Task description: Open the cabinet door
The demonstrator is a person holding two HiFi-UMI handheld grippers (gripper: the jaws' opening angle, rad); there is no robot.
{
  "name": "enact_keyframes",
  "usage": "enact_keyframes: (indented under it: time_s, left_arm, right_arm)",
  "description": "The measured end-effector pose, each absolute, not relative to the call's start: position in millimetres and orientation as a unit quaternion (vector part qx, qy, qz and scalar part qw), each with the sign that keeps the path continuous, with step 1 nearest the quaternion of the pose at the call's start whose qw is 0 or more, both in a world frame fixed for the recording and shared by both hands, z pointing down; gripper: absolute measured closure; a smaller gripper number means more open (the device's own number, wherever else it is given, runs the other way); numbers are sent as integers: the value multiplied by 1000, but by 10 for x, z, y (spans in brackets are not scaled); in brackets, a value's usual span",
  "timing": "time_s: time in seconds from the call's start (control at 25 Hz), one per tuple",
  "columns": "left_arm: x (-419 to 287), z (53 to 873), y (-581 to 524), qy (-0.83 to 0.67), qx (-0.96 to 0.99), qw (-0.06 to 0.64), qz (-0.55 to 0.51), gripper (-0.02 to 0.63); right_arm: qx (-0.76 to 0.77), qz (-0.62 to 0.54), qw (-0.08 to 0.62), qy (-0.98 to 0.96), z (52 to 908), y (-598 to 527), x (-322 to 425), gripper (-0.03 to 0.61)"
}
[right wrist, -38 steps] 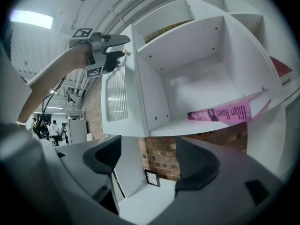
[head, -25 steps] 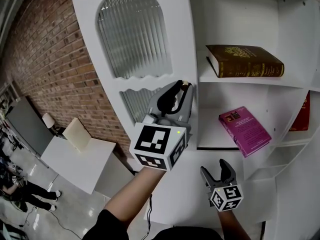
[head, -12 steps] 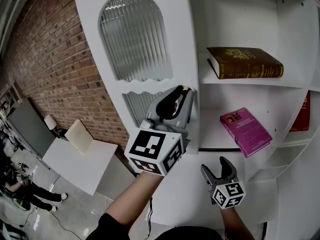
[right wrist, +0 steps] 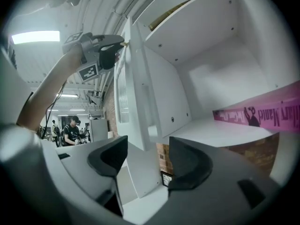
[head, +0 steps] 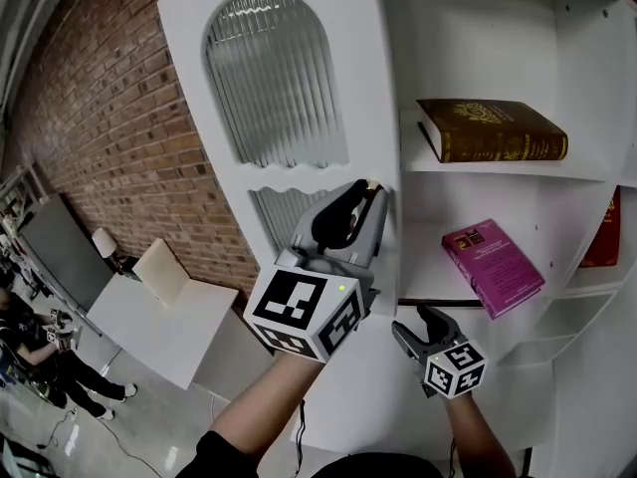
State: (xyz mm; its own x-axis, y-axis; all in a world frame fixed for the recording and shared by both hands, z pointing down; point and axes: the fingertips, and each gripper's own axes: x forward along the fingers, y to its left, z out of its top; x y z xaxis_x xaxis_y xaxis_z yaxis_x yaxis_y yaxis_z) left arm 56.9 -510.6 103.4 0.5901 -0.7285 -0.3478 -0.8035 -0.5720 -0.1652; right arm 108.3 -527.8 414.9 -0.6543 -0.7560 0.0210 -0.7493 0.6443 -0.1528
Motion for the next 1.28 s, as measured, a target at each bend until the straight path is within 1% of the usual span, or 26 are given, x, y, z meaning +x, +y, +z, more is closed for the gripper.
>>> enact_keyframes:
  time_s: [0.36,0.48,0.56,0.64,0.88,1.08,1.28]
  left_arm:
    - [591,1040,-5104,440,-877,155,111,525]
    - [564,1029,-5083,444,-875,156,110,525]
    - [541,1014,-5068,446,-875,153,112,525]
    - [523,994,-5057,449,-874,150,115,525]
    - [531,1028,-5051,456,-870,148,113,526]
    - [521,1027,-5054,458,-871,133,118,526]
    - [529,1044,-5035,476,-860,139,116,527]
  right_arm:
    - [-370,-62,1,927,4199,-5429,819,312]
    - [-357,-57,6,932,4152,-5418,728,367]
    - [-355,-52,5,933,4125,-5410,690,425]
    - [-358,-44,-1,933,4107,-5412,687,470]
    - [-345,-40,-11,938,4139,-5408,692,479]
    - [-329,-47,-3,943,4155,-5414,697,482]
    - [-311,-55,-17,949,4170,-5385,691,488]
